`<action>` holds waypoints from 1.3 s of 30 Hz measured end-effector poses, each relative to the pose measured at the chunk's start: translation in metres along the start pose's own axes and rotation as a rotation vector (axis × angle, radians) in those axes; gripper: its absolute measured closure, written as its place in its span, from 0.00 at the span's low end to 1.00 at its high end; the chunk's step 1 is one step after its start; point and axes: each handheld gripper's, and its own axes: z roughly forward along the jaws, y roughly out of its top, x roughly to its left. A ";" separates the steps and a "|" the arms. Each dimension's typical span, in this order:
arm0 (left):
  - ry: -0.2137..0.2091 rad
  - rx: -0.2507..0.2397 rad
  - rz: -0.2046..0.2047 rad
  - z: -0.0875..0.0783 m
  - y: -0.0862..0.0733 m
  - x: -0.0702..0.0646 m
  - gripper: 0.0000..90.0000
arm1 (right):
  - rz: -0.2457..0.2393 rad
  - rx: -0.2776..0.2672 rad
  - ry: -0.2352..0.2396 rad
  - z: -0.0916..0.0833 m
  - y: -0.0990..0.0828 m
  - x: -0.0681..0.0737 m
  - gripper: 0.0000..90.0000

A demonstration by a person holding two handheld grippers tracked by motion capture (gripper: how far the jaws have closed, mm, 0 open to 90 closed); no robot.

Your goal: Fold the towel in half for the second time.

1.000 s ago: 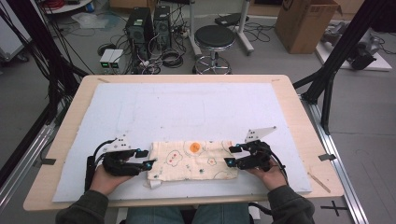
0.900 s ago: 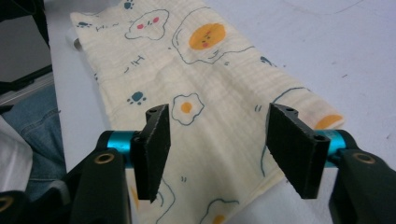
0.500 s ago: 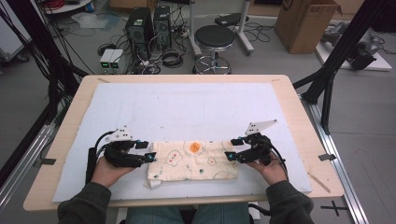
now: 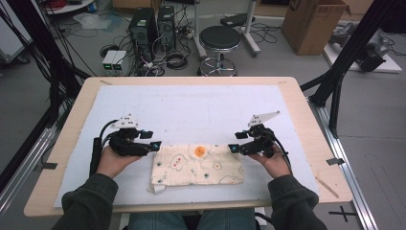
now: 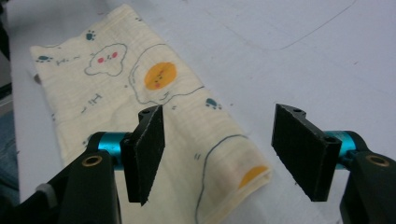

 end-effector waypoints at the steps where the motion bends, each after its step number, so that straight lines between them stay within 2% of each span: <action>1: 0.014 0.012 0.002 0.001 0.001 0.002 0.46 | 0.000 0.000 -0.009 0.001 0.002 -0.002 0.38; 6: 0.040 0.009 -0.012 0.004 0.000 0.007 0.46 | 0.020 -0.009 -0.015 0.003 0.008 -0.011 0.39; 10: 0.061 0.013 -0.030 0.007 -0.002 0.013 0.47 | 0.050 0.011 -0.025 0.008 0.006 -0.017 0.40; 13: 0.056 0.013 -0.051 0.012 -0.003 0.015 0.49 | 0.059 0.018 -0.034 0.009 0.005 -0.020 0.43; 15: 0.060 0.031 -0.043 0.015 -0.004 0.016 0.50 | 0.062 0.028 -0.035 0.010 0.005 -0.020 0.45; 16: 0.058 0.034 -0.054 0.018 -0.004 0.016 0.50 | 0.058 0.033 -0.038 0.011 0.004 -0.021 0.46; 19: 0.062 0.056 -0.048 0.024 -0.005 0.016 0.50 | 0.075 0.035 -0.025 0.014 0.003 -0.023 0.47; 21: 0.064 0.061 -0.059 0.028 -0.006 0.016 0.51 | 0.081 0.044 -0.019 0.014 0.002 -0.023 0.48; 24: 0.065 0.082 -0.068 0.034 -0.008 0.017 0.51 | 0.063 0.016 -0.013 0.014 -0.004 -0.023 0.51; 26: 0.066 0.102 -0.075 0.039 -0.009 0.018 0.51 | 0.072 0.033 -0.011 0.015 -0.007 -0.024 0.51; 28: 0.061 0.118 -0.077 0.042 -0.010 0.019 0.52 | 0.078 0.024 -0.004 0.013 -0.011 -0.025 0.51; 31: 0.056 0.150 -0.063 0.046 -0.012 0.018 0.57 | 0.087 0.044 0.008 0.014 -0.015 -0.026 0.54; 32: 0.063 0.152 -0.051 0.046 -0.013 0.018 0.61 | 0.086 0.040 0.009 0.013 -0.016 -0.025 0.55; 34: 0.057 0.139 -0.054 0.046 -0.013 0.018 0.66 | 0.085 0.051 0.009 0.014 -0.020 -0.025 0.58; 36: 0.054 0.145 -0.054 0.047 -0.013 0.018 0.67 | 0.086 0.074 0.008 0.015 -0.023 -0.026 0.60; 39: 0.037 0.182 -0.054 0.049 -0.014 0.018 0.68 | 0.104 0.084 0.011 0.015 -0.027 -0.027 0.62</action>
